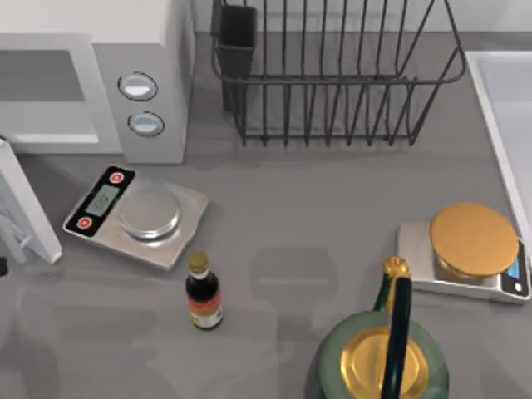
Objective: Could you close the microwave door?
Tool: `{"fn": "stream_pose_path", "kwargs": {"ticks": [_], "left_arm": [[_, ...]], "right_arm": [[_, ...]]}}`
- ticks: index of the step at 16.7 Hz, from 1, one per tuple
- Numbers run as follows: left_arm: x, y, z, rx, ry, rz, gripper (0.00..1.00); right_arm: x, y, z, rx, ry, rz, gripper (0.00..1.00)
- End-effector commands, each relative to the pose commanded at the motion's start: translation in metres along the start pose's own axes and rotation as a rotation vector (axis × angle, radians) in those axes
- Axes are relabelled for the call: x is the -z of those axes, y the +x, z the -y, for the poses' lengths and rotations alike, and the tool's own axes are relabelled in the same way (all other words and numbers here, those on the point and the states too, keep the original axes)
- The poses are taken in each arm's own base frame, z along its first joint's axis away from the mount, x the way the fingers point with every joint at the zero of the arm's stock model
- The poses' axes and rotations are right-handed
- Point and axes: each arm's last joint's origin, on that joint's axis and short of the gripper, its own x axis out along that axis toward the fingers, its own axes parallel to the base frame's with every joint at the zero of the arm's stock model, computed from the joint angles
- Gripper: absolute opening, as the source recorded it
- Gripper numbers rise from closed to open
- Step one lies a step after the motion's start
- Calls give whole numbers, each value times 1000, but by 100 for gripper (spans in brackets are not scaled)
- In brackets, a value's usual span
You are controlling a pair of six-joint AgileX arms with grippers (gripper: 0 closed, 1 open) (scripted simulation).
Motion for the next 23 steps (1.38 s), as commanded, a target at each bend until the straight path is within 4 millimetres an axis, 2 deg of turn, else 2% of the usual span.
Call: {"fn": "stream_pose_path", "kwargs": {"ticks": [3,5,11,13,16,21,23], "left_arm": [[2,-2,30,5,4,9,0],[5,-4,41,-3,-6,19,0],[4,-4,42,-6,-12,22,0],[-4,0,42,-7,-12,31,0],[-24,16,40,-8,-14,29,0],[-51,62,40,-6,-14,3,0],[-59,71,41,-6,-12,17,0]], "right_arm": [[0,0,0,0,0,0,100],[0,0,0,0,0,0,100],[0,0,0,0,0,0,100],[0,0,0,0,0,0,100],[0,0,0,0,0,0,100],[0,0,0,0,0,0,100],[0,0,0,0,0,0,100]]}}
